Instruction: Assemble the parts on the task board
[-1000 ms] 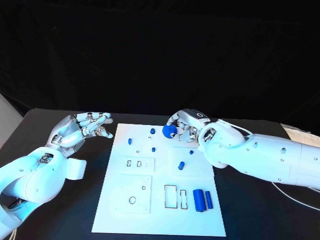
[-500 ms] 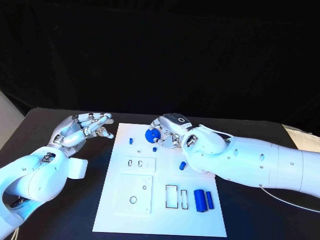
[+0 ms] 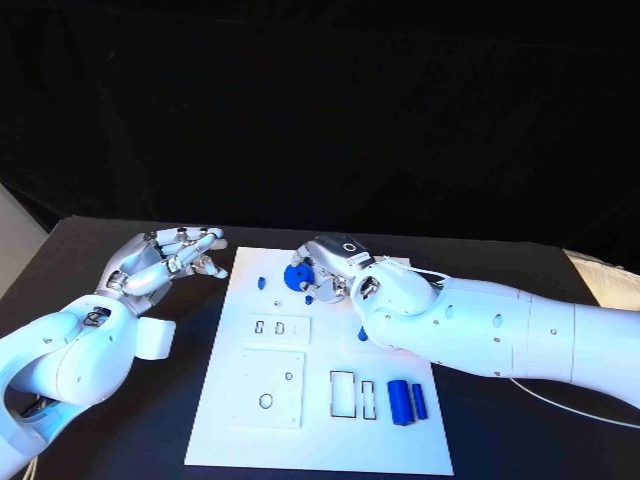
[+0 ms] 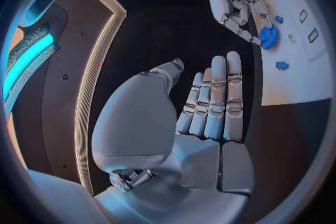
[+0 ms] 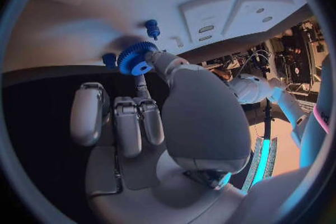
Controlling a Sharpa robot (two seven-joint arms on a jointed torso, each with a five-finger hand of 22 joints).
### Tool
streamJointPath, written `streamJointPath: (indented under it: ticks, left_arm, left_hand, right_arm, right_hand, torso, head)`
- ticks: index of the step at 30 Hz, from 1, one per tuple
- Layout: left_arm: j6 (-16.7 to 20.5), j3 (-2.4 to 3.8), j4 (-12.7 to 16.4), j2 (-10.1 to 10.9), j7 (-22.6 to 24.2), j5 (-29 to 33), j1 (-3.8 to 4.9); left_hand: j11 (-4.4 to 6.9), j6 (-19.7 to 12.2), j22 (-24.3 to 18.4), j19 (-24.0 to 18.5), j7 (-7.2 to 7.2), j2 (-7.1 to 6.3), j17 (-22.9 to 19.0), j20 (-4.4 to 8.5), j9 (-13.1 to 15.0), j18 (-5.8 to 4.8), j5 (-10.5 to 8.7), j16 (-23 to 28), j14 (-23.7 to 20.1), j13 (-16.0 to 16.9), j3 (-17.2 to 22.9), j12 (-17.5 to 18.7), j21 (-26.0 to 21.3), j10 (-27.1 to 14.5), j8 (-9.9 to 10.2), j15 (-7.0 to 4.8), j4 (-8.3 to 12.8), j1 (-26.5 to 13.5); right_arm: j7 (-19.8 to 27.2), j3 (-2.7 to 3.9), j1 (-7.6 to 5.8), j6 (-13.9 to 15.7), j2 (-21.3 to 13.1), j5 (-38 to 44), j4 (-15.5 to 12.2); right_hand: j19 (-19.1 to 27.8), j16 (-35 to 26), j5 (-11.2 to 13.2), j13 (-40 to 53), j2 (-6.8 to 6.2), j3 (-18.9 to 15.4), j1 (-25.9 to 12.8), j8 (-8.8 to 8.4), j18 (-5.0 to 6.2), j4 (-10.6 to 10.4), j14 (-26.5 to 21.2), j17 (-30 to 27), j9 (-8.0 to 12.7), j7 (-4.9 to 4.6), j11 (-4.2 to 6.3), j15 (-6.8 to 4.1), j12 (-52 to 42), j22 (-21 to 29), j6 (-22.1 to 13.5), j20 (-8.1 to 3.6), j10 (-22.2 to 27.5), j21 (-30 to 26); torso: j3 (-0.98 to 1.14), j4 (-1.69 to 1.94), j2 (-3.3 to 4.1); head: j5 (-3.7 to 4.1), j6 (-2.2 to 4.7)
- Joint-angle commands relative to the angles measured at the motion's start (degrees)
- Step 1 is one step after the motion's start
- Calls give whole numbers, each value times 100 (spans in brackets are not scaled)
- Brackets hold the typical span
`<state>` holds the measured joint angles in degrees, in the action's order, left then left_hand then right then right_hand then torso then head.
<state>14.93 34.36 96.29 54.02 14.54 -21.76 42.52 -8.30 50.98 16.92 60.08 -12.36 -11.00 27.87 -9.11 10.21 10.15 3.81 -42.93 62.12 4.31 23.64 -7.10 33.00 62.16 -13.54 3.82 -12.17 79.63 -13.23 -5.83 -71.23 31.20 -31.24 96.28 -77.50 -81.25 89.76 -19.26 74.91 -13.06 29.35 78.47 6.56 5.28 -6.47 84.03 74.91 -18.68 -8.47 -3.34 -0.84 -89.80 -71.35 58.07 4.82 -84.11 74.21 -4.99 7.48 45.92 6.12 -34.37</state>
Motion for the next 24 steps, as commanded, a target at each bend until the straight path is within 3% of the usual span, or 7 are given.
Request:
streamJointPath:
  ticks: [1,24]
  left_arm:
    - [-32,6,14,-14,14,36,-2]
    - [-63,6,16,-5,-6,35,-2]
  left_hand:
    - [8,-17,8,-40,20,28,3,-16,10,26,-15,-26,-39,7,-12,-33,27,-8,-19,15,30,28]
    - [8,-17,8,-40,20,28,3,-16,10,26,-15,-26,-39,7,-12,-33,27,-8,-19,15,30,28]
  right_arm:
    - [-59,-1,9,-9,32,194,53]
    - [-126,-1,24,-31,120,301,151]
  right_hand:
    - [-28,24,12,1509,31,29,-7,108,-105,-1,597,1509,-106,75,41,-41,-20,-7,192,-16,-589,22]
    - [-26,24,30,1509,-13,63,-44,89,-104,38,597,1509,-104,59,28,-35,-20,-8,156,-14,-589,16]
  torso:
    - [7,-10,3]
    - [4,-8,-4]
  head:
    - [-11,-5]
    - [-30,-23]
